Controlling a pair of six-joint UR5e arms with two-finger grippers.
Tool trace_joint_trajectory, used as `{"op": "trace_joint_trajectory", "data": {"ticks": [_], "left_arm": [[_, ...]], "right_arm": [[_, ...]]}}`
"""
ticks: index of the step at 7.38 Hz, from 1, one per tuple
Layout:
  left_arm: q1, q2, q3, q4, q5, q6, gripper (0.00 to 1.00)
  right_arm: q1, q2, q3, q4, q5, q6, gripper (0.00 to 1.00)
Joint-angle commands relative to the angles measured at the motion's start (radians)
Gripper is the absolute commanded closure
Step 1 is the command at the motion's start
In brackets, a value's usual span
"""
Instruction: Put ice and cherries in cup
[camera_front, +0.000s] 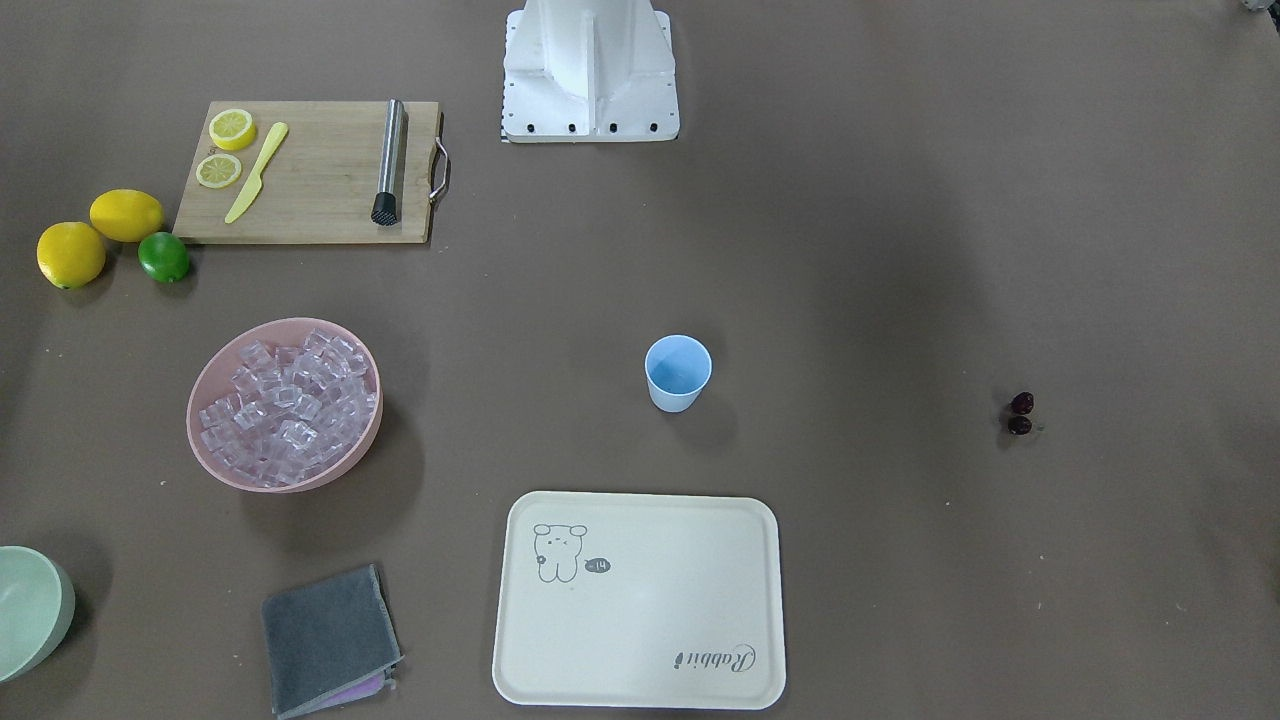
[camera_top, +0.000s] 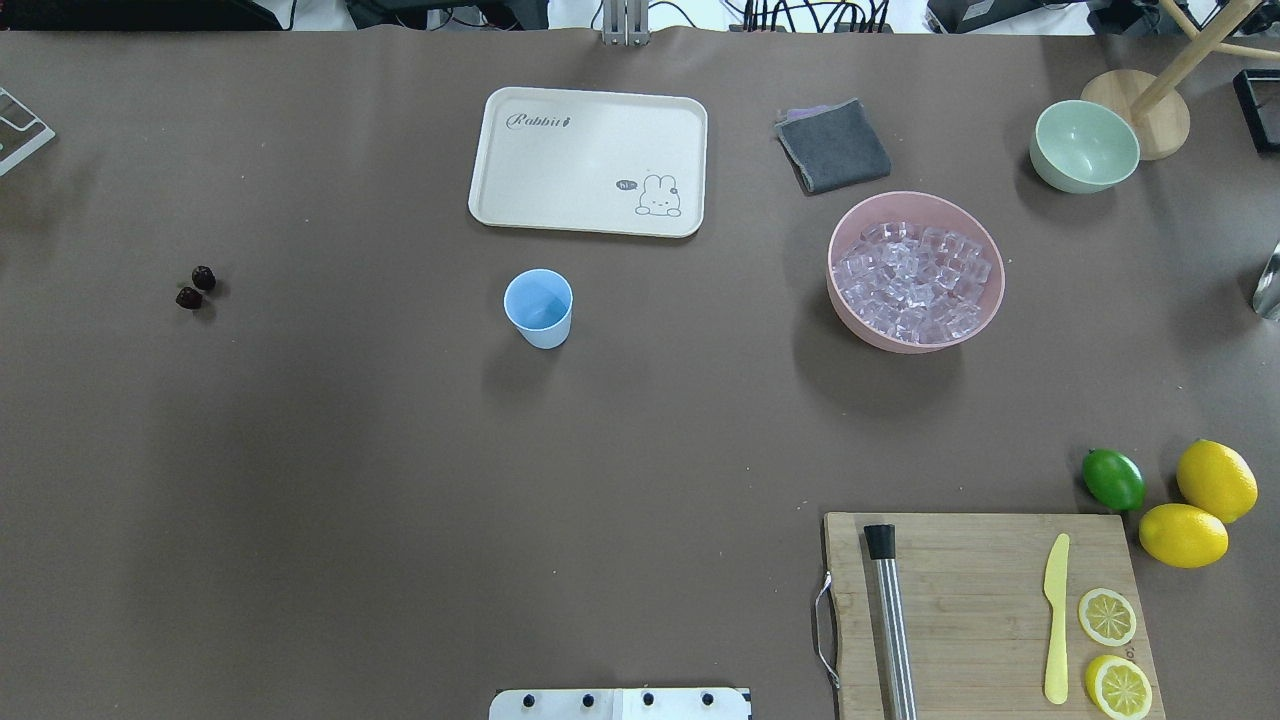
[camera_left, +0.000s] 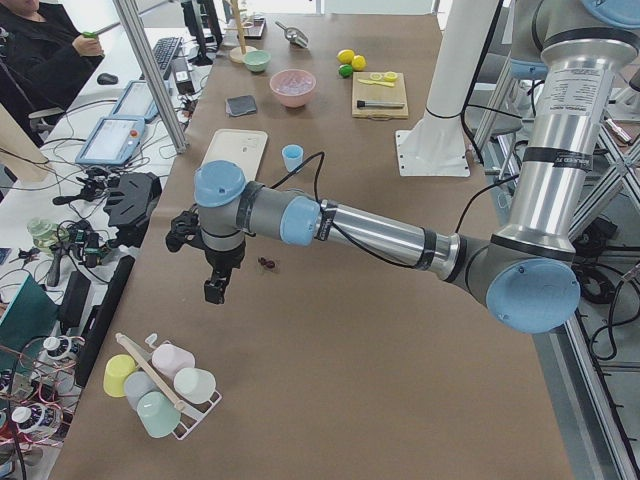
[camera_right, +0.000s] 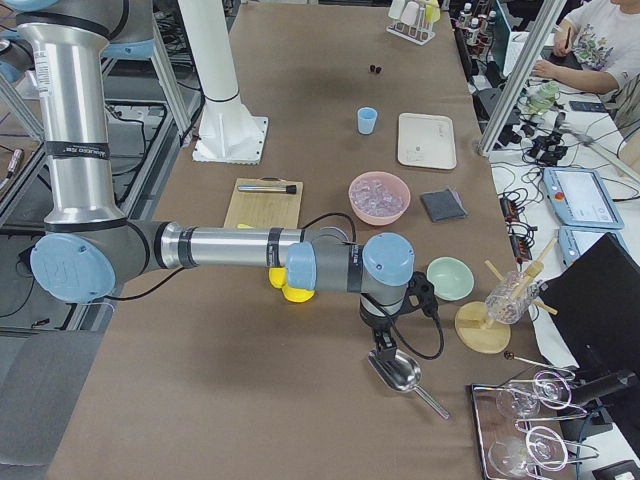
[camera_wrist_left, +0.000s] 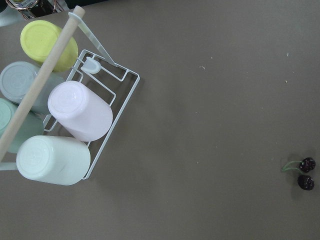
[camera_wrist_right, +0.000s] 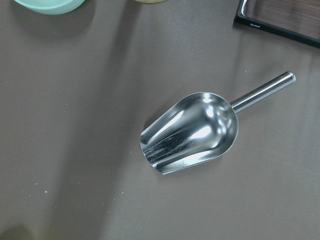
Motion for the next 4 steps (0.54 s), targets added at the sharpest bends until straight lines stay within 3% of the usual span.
{"op": "trace_joint_trajectory", "data": {"ticks": [1,4], "left_arm": [[-0.001,0.002,-0.01,0.005,0.001,-0.002,0.02],[0.001,0.003,-0.002,-0.002,0.003,0.007,0.02]], "right_arm": [[0.0,0.004,-0.009,-0.001,0.007,0.002,0.01],[0.0,-0.002,0.017,-0.001,0.005,0.003,0.01]]}}
